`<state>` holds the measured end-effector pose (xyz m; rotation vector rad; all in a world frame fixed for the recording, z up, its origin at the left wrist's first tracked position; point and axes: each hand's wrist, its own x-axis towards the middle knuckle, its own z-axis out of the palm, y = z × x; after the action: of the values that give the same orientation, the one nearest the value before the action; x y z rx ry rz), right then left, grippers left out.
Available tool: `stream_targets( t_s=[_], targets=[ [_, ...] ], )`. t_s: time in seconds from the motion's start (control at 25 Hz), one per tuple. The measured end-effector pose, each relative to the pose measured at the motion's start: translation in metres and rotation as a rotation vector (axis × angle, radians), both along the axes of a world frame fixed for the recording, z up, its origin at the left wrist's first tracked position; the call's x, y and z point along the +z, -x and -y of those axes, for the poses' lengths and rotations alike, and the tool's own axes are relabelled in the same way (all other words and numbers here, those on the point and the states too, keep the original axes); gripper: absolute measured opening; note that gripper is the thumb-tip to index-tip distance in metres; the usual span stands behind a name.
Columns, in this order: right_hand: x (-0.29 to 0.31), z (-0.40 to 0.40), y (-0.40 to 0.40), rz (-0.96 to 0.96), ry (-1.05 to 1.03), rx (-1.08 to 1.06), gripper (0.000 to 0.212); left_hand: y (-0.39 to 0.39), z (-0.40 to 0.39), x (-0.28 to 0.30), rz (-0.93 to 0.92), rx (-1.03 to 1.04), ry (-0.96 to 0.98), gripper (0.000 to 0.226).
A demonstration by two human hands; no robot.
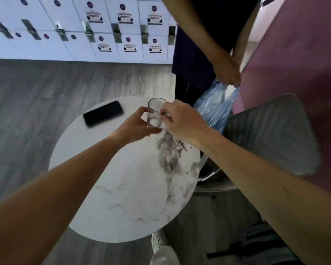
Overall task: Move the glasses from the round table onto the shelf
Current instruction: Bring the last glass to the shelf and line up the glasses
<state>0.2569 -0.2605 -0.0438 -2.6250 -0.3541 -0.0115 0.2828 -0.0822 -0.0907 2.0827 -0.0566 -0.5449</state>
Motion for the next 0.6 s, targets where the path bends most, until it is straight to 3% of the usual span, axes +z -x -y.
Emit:
stream_targets(
  t_s=[0.32,0.6],
  targets=[
    [0.079,0.129,0.134,0.071,0.039,-0.252,0.017,0.076,0.136,0.078,0.094,-0.327,0.050,0.058],
    [0.145,0.245,0.367,0.121,0.120,-0.606,0.020,0.244,0.298,0.131,0.230,-0.752,0.198,0.052]
  ],
)
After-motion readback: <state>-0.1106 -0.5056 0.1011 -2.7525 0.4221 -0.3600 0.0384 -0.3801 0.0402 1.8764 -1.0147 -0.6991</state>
